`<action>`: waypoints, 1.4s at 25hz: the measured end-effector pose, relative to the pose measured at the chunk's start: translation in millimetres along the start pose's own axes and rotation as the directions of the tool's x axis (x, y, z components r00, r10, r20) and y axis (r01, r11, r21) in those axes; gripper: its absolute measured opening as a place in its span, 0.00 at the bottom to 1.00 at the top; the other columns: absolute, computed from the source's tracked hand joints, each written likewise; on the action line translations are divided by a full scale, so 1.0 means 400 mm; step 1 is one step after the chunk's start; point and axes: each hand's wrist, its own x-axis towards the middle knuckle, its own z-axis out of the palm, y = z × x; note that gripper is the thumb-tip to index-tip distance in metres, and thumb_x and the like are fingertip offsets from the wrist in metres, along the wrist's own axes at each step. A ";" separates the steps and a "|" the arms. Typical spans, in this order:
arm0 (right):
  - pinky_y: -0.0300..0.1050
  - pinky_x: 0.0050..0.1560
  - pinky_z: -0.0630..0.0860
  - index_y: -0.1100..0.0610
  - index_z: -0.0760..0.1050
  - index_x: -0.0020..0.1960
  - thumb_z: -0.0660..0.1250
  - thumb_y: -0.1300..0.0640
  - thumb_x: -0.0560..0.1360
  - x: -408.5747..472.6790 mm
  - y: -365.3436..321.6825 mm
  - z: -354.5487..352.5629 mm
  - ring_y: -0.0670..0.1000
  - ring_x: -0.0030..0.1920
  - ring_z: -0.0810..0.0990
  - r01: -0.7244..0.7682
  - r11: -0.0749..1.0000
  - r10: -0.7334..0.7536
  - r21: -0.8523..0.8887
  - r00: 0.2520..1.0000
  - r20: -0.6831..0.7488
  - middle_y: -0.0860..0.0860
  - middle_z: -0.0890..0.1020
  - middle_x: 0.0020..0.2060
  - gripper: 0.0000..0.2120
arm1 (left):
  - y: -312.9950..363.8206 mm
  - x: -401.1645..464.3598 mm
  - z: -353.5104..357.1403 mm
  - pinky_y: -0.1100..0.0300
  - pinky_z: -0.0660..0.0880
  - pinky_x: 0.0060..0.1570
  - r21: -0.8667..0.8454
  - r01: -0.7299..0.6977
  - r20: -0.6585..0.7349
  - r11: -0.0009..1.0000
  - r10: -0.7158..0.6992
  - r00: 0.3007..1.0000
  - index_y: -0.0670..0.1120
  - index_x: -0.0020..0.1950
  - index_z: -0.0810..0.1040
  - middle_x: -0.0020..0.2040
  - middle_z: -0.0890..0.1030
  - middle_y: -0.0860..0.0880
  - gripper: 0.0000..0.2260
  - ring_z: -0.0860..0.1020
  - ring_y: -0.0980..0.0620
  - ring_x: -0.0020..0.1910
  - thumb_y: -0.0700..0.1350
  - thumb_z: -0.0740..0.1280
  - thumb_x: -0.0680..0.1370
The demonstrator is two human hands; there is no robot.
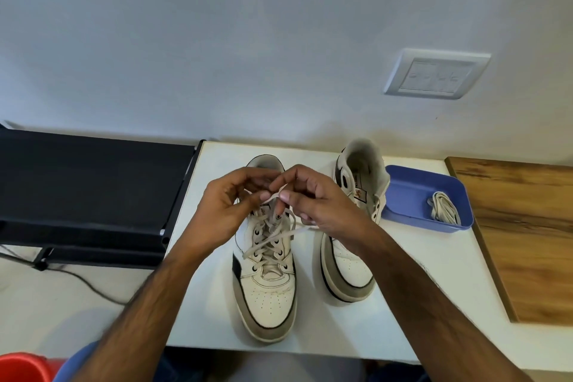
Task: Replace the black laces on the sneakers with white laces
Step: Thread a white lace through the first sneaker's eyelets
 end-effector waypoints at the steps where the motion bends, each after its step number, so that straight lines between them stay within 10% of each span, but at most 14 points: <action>1: 0.35 0.31 0.65 0.65 0.75 0.58 0.62 0.67 0.82 0.003 0.003 -0.002 0.43 0.27 0.68 0.005 1.000 -0.005 -0.003 1.000 -0.028 0.55 0.81 0.37 0.06 | 0.000 0.001 -0.005 0.46 0.80 0.52 -0.044 0.016 -0.013 0.999 -0.016 1.000 0.52 0.57 0.84 0.51 0.85 0.45 0.15 0.82 0.40 0.51 0.34 0.72 0.76; 7: 0.37 0.32 0.64 0.63 0.76 0.58 0.62 0.67 0.82 0.009 0.014 -0.006 0.47 0.31 0.67 0.050 0.999 -0.050 -0.003 0.997 -0.059 0.52 0.83 0.38 0.07 | 0.017 -0.003 0.000 0.53 0.79 0.47 0.012 0.036 0.026 0.999 -0.036 0.999 0.48 0.62 0.79 0.49 0.85 0.48 0.22 0.83 0.47 0.47 0.34 0.76 0.71; 14: 0.35 0.35 0.67 0.54 0.81 0.63 0.61 0.65 0.83 0.011 0.009 -0.034 0.46 0.33 0.69 0.053 0.982 -0.065 -0.181 0.996 -0.062 0.56 0.82 0.37 0.14 | 0.019 0.000 -0.016 0.67 0.71 0.40 0.183 0.045 -0.233 0.982 -0.001 0.972 0.52 0.44 0.86 0.41 0.86 0.55 0.06 0.78 0.53 0.39 0.41 0.78 0.71; 27: 0.30 0.38 0.73 0.56 0.85 0.54 0.69 0.62 0.80 0.026 0.012 -0.012 0.41 0.33 0.80 0.043 0.885 -0.115 -0.463 0.985 -0.128 0.48 0.86 0.35 0.07 | 0.010 -0.001 -0.037 0.63 0.72 0.38 0.403 0.042 -0.274 0.914 0.077 0.959 0.50 0.51 0.84 0.37 0.82 0.55 0.03 0.78 0.55 0.37 0.46 0.73 0.78; 35: 0.51 0.44 0.79 0.48 0.85 0.48 0.73 0.51 0.76 0.032 0.019 0.026 0.45 0.43 0.79 0.035 0.694 -0.202 -0.719 0.968 -0.147 0.43 0.79 0.40 0.03 | -0.011 0.006 -0.011 0.60 0.71 0.34 0.473 0.303 -0.199 0.827 -0.235 0.951 0.55 0.45 0.82 0.30 0.77 0.52 0.03 0.76 0.57 0.30 0.51 0.71 0.78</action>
